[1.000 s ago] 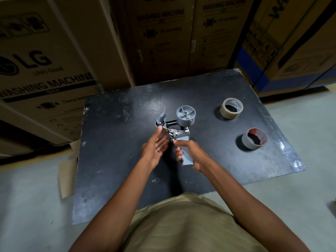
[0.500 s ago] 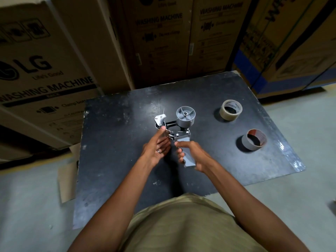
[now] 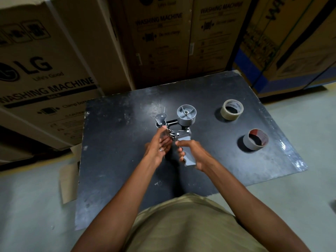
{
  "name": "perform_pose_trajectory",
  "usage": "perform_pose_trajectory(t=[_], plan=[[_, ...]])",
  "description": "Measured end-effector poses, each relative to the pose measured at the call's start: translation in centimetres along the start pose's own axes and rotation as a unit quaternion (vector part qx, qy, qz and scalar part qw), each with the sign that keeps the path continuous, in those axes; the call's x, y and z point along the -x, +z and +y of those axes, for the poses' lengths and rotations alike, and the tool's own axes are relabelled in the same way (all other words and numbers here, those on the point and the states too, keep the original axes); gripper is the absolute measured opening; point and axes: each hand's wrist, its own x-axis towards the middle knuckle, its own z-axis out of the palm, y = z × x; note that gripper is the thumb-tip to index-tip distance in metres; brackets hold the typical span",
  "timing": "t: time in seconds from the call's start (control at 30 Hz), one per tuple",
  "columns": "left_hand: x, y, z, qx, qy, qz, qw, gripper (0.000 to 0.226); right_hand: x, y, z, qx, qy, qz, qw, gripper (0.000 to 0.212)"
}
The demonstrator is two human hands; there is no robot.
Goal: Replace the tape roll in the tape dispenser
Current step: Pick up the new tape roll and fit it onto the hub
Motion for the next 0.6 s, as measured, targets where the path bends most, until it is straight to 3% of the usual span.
perform_pose_trajectory(t=[0.33, 0.6], plan=[[0.24, 0.59, -0.29, 0.045, 0.022, 0.027, 0.998, 0.032, -0.14, 0.25, -0.36, -0.006, 0.005, -0.014, 1.0, 0.008], [-0.16, 0.5, -0.53, 0.077, 0.021, 0.046, 0.996, 0.06, -0.92, 0.27, -0.56, -0.002, 0.002, -0.01, 1.0, 0.009]])
